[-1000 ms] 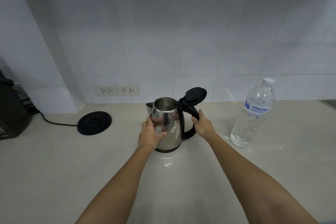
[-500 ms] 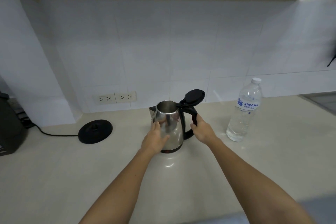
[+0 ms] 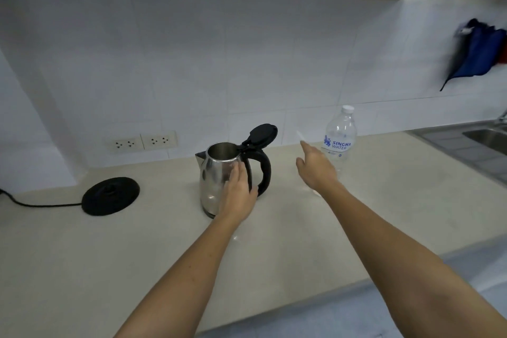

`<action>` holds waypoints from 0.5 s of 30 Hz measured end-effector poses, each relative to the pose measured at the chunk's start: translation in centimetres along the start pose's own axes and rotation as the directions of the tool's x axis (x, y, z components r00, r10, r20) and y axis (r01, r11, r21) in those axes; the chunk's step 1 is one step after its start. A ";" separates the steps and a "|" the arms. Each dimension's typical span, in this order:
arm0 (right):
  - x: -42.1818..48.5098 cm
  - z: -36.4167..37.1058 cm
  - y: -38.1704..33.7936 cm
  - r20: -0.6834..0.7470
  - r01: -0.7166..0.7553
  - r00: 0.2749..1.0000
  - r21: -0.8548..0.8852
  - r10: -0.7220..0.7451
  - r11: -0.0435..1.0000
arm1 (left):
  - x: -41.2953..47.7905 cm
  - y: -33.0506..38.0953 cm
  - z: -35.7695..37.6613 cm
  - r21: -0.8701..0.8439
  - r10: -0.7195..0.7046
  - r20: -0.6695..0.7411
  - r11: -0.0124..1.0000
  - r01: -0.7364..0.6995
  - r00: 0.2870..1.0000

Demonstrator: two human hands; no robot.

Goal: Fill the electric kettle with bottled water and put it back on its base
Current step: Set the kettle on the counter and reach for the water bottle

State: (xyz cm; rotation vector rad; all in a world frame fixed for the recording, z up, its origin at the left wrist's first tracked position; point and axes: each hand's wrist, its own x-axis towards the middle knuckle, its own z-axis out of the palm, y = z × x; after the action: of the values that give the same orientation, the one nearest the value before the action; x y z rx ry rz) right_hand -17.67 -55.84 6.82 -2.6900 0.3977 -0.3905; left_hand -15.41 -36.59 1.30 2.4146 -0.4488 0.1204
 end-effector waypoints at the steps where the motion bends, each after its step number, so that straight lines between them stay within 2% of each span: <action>1: 0.4 -0.7 0.1 -0.030 0.012 0.999 -0.014 -0.013 1.000 | 0.0 0.3 0.3 0.007 0.002 0.018 1.000 -0.002 1.000; 7: 3.9 -6.9 4.8 -0.159 0.083 0.980 -0.203 -0.117 0.976 | 1.9 6.1 5.0 0.025 0.079 0.108 0.996 -0.082 0.991; 11: 7.0 -9.6 8.0 -0.130 0.089 0.984 -0.246 -0.124 0.965 | 4.4 10.0 7.7 0.026 0.111 0.135 0.993 -0.115 0.985; 15: 9.7 -10.8 10.0 -0.074 0.090 0.991 -0.219 -0.108 0.972 | 6.9 13.1 9.7 -0.005 0.074 0.136 0.997 -0.074 0.988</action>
State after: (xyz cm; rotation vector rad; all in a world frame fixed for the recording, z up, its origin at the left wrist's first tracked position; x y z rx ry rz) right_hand -14.38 -71.49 14.25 -2.9203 0.3482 -0.5201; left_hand -13.77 -54.07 3.11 2.4157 -0.6016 -0.0126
